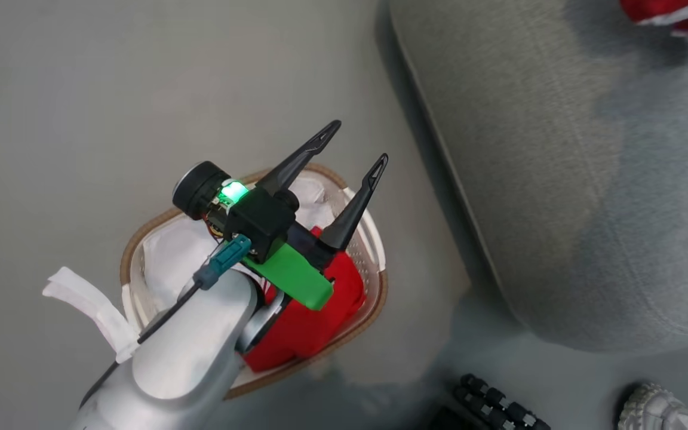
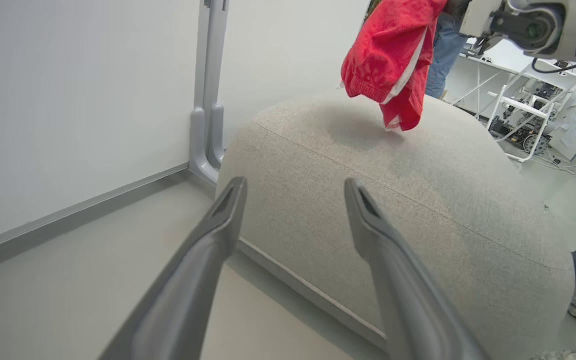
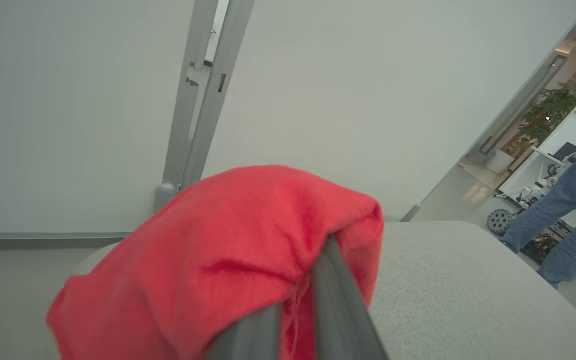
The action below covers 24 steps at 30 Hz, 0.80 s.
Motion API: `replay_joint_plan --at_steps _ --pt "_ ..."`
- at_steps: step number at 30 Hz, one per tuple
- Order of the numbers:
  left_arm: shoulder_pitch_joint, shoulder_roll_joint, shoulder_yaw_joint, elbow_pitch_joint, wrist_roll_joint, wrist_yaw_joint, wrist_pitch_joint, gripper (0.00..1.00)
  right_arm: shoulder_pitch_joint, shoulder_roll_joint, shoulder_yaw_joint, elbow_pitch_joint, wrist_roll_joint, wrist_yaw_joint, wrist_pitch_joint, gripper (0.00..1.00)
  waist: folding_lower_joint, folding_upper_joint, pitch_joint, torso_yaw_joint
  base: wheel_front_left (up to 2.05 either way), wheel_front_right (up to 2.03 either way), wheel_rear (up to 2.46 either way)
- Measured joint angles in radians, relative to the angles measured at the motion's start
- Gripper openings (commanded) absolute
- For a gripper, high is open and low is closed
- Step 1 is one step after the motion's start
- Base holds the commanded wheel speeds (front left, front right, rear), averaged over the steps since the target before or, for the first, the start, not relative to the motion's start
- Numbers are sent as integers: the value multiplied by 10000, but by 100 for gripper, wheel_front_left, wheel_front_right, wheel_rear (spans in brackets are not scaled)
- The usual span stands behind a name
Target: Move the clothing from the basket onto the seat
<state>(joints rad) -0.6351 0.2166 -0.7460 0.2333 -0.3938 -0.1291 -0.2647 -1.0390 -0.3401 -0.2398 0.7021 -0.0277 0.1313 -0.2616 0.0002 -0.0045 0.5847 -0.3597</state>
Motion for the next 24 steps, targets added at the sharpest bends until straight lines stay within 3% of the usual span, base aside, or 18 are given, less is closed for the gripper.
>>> replay_joint_plan --at_steps 6,12,14,15,20,24 --pt "-59 211 109 -100 2 0 0 100 -616 -128 -1998 819 -947 0 0 0 0 0 1081 687 0 0 0" --pt "44 267 326 -40 4 0 0 100 -99 52 -3992 1202 -2084 0 0 0 0 0 1638 1353 0 0 0" --pt "136 257 391 17 2 0 0 100 204 182 -4487 1262 -2247 0 0 50 0 0 1687 1528 0 0 0" --pt "158 249 449 59 4 0 0 100 335 219 -4675 1260 -2359 0 0 100 0 0 1683 1602 0 0 0" --pt "321 138 886 244 69 0 0 100 1212 320 -5076 1001 -2186 0 -2 100 -1 0 1341 1753 0 0 0" --pt "662 38 1336 470 102 0 0 100 2154 362 -4621 585 -1649 0 -2 100 -1 -1 860 1786 0 0 0"
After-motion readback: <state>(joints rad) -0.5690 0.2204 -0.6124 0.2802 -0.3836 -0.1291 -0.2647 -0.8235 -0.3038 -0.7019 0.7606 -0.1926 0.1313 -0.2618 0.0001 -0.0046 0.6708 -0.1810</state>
